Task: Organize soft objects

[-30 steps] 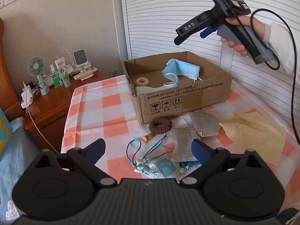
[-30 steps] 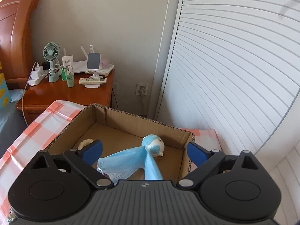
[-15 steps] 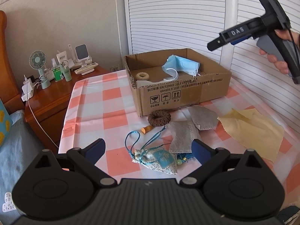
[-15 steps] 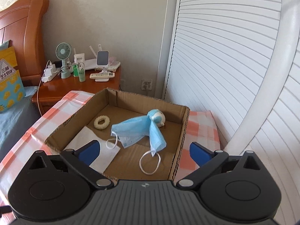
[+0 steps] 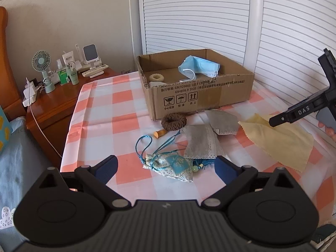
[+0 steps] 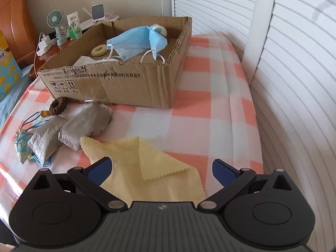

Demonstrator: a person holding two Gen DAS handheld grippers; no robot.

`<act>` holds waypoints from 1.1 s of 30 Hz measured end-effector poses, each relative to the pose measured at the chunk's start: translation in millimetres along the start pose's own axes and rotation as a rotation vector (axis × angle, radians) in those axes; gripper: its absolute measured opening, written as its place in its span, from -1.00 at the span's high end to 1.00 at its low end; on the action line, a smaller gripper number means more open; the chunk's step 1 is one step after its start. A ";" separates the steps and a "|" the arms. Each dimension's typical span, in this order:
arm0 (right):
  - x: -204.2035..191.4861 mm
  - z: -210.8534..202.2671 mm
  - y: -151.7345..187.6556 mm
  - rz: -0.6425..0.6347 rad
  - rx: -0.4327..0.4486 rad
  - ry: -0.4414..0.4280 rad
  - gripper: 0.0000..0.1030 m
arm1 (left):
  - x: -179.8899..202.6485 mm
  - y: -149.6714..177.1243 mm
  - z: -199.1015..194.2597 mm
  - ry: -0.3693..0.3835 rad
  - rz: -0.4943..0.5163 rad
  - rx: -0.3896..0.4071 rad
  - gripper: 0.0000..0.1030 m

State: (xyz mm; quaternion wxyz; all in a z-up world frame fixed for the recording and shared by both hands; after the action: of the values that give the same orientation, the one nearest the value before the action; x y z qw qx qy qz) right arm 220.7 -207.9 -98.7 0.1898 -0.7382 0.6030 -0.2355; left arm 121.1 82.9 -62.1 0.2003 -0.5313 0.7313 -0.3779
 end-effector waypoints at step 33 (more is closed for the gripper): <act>-99.1 -20.6 51.7 -0.272 0.005 -0.084 -1.00 | 3.8 20.1 21.7 0.037 -0.004 -0.073 -0.91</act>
State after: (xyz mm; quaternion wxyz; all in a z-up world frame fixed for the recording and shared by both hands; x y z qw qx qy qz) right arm 151.4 -121.2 -122.8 0.1832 -0.8219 0.4882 -0.2293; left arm 122.3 74.9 -90.8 0.1665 -0.5327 0.7471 -0.3611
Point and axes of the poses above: each gripper's, at about its wrist camera, not at the fingertips, and z roughly the way its jaws point, x to its right, y to its underside, the point moved 8 cm from there along z, roughly the way its jaws point, and after that the axes turned 12 degrees about y, right-handed, at the moved point
